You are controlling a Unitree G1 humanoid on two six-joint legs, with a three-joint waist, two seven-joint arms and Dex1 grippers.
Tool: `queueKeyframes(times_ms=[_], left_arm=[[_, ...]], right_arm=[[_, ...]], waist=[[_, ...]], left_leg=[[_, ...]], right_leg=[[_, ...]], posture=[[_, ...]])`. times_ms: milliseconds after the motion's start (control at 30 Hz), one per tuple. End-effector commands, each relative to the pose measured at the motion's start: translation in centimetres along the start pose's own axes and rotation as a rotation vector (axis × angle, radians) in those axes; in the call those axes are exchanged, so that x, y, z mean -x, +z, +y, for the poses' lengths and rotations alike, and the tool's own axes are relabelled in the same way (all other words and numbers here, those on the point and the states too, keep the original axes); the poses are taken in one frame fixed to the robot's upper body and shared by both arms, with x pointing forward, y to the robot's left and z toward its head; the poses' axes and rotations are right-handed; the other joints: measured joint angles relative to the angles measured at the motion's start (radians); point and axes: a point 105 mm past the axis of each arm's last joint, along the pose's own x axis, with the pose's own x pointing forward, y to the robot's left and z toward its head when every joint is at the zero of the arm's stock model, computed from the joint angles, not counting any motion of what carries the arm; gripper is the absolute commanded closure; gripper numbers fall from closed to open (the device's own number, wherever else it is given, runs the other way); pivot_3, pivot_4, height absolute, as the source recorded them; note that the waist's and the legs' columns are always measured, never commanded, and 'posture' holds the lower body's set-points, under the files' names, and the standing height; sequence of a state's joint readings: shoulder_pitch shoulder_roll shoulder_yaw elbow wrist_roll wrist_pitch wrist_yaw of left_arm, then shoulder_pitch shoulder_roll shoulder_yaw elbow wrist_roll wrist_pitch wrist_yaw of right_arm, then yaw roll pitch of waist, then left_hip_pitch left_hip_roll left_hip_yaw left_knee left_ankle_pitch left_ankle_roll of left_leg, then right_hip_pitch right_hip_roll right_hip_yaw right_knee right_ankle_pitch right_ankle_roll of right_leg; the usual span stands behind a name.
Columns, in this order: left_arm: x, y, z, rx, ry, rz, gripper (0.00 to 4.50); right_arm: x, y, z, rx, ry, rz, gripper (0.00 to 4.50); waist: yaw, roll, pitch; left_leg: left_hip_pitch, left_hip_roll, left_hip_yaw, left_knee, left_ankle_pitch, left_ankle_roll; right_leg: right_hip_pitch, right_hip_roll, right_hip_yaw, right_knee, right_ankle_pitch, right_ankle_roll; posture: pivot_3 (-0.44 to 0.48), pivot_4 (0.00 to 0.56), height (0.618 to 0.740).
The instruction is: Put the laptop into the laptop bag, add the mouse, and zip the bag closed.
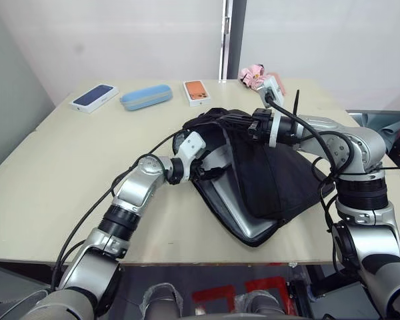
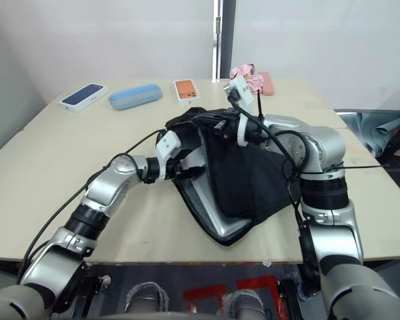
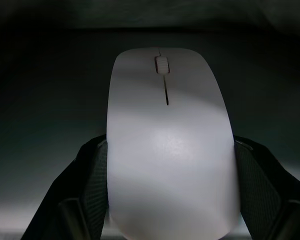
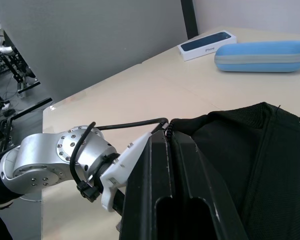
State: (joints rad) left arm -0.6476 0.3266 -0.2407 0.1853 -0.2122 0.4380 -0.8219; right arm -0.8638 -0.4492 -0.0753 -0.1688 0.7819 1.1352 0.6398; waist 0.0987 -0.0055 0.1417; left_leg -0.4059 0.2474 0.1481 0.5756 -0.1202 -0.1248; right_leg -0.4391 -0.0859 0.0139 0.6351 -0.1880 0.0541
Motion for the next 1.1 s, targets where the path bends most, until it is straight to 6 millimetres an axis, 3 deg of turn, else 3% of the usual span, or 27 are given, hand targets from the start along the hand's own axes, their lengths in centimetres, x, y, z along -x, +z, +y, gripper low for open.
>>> queueKeyframes(times_ms=[33, 500, 567, 633, 1100], left_arm=[[-1.2, 1.1, -0.2, -0.029, -0.016, -0.016, 1.62], [-2.2, 1.9, -0.3, -0.021, -0.016, -0.049, 1.62], [-2.1, 1.9, -0.3, -0.020, -0.016, -0.052, 0.60], [-1.9, 1.9, -0.2, -0.017, -0.015, -0.052, 0.08], [-0.3, 0.5, -0.9, 0.016, -0.003, -0.019, 0.04]], right_arm=[[0.6, 2.5, 1.5, 0.085, 0.034, -0.093, 4.42], [0.5, 2.4, 1.4, 0.083, 0.031, -0.088, 4.42], [0.5, 2.4, 1.4, 0.084, 0.032, -0.088, 4.50], [0.4, 2.4, 1.4, 0.083, 0.033, -0.090, 4.50], [0.4, 2.3, 1.3, 0.080, 0.030, -0.093, 4.50]], waist=[[0.003, 0.000, 0.000], [0.004, 0.000, 0.000], [0.004, 0.000, 0.000], [0.004, 0.000, 0.000], [0.002, 0.000, 0.000]], left_leg=[[0.000, 0.000, 0.000, 0.000, 0.000, 0.000], [0.000, 0.000, 0.000, 0.000, 0.000, 0.000], [0.000, 0.000, 0.000, 0.000, 0.000, 0.000], [0.000, 0.000, 0.000, 0.000, 0.000, 0.000], [0.000, 0.000, 0.000, -0.001, 0.000, 0.000]], right_leg=[[0.000, 0.000, 0.000, 0.000, 0.000, 0.000], [0.001, 0.000, 0.000, 0.000, 0.000, 0.000], [0.001, 0.000, 0.000, 0.000, 0.000, 0.000], [0.001, 0.000, 0.000, 0.000, 0.000, 0.000], [0.000, 0.000, 0.000, -0.002, 0.000, 0.000]], posture=[[0.000, 0.150, 0.740], [0.000, 0.150, 0.740], [0.000, 0.150, 0.740], [0.000, 0.150, 0.740], [0.000, 0.150, 0.740]])
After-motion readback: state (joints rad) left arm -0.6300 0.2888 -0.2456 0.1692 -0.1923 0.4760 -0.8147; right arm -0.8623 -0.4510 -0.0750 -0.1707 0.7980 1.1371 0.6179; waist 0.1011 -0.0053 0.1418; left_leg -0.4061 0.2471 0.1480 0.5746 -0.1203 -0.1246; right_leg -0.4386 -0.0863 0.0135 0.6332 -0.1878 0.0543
